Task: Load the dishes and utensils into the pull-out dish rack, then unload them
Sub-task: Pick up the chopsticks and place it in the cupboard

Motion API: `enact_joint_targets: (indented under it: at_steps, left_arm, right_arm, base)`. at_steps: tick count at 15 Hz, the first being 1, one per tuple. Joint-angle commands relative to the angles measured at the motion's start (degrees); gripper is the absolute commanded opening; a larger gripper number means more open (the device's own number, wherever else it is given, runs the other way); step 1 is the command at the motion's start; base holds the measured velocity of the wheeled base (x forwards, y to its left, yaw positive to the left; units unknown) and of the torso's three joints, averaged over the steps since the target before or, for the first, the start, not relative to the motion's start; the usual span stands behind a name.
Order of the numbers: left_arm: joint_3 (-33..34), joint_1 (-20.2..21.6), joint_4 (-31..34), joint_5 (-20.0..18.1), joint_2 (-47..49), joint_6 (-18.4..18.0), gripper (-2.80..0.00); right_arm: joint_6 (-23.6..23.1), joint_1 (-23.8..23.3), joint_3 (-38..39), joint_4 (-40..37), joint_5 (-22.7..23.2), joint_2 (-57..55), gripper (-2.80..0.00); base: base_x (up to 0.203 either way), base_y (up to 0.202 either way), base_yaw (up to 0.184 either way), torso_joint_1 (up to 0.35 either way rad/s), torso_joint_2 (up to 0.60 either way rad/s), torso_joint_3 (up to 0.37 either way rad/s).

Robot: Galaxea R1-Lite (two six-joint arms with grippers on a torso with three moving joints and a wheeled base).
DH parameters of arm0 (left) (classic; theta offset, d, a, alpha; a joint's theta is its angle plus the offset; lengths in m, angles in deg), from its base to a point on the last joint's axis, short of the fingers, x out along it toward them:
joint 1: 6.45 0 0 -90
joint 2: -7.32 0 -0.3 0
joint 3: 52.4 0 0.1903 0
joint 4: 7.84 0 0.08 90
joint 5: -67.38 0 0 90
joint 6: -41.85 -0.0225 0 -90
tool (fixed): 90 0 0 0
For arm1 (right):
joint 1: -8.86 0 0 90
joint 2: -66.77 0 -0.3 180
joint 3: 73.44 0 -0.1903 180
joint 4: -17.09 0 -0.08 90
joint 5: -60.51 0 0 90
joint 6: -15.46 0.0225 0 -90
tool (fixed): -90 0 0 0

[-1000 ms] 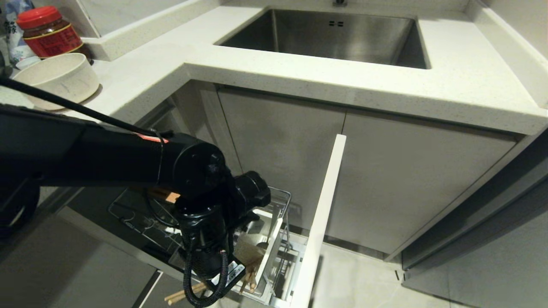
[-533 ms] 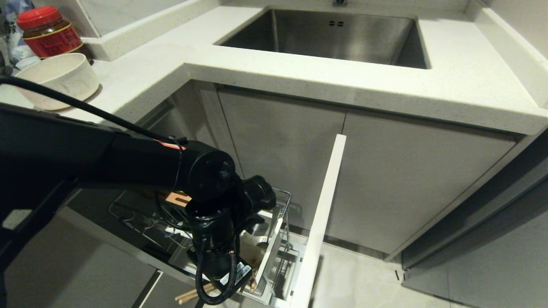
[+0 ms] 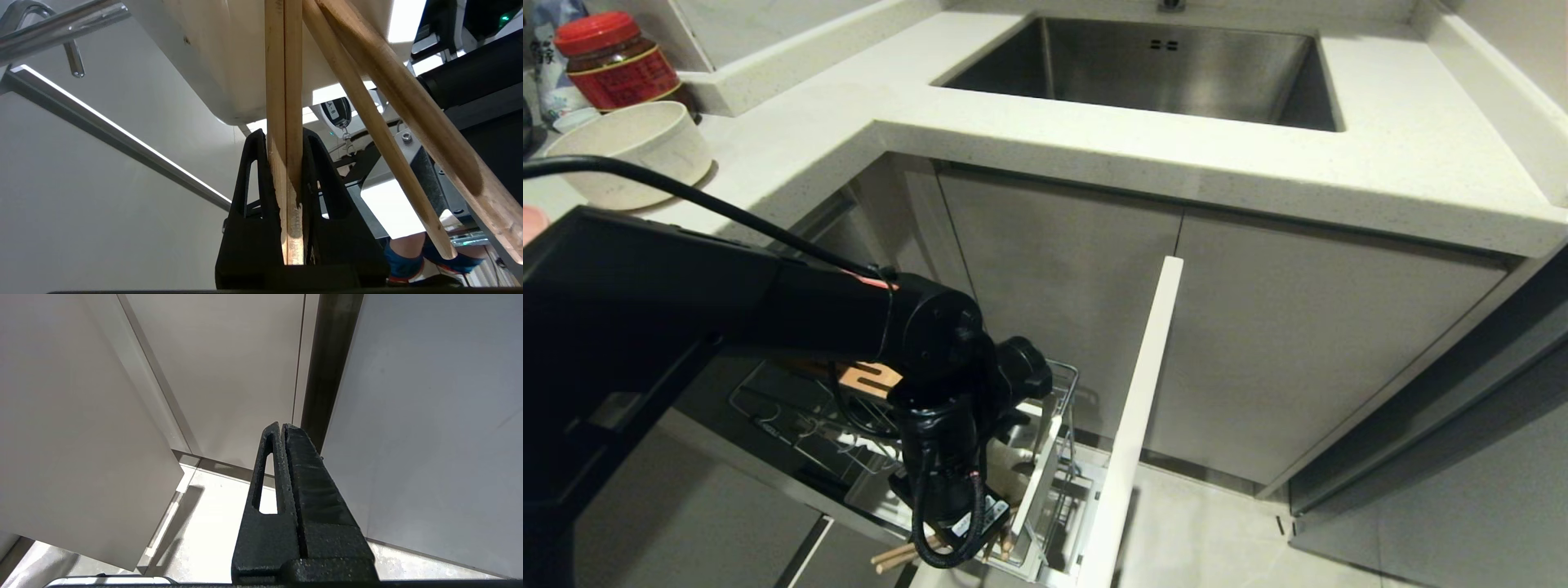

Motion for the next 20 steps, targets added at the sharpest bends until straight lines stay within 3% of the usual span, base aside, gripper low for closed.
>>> enact_joint_targets:
  at_steps: [1,6,7,14,20]
  left_arm:
    - [-0.1,0.1,0.5,-0.4,-0.1,0.0,-2.8]
    - [-0.5,0.2,0.6,-0.6,-1.5,0.2,-2.8]
    - [-0.4,0.2,0.8,-0.5,-1.8,0.1,0.0]
    - [-0.4,0.6,0.7,-0.5,-2.8,0.2,0.0]
    - [-0.2,0.5,0.8,-0.3,-10.6,0.5,0.0]
  right_arm:
    - [0.0,0.0,1.5,0.1,0.0,0.0,-2.8]
    - [0.0,0.0,1.6,0.1,0.0,0.0,-2.8]
    - [0.0,0.0,1.5,0.1,0.0,0.0,-2.8]
    - [0.0,0.0,1.5,0.1,0.0,0.0,-2.8]
    - [0.0,0.0,1.5,0.1,0.0,0.0,-2.8]
  base:
    - [0.0,0.0,0.0,0.0,0.0,0.0]
    - [0.0,0.0,0.0,0.0,0.0,0.0]
    - [0.0,0.0,0.0,0.0,0.0,0.0]
    - [0.0,0.0,0.0,0.0,0.0,0.0]
    - [0.0,0.0,0.0,0.0,0.0,0.0]
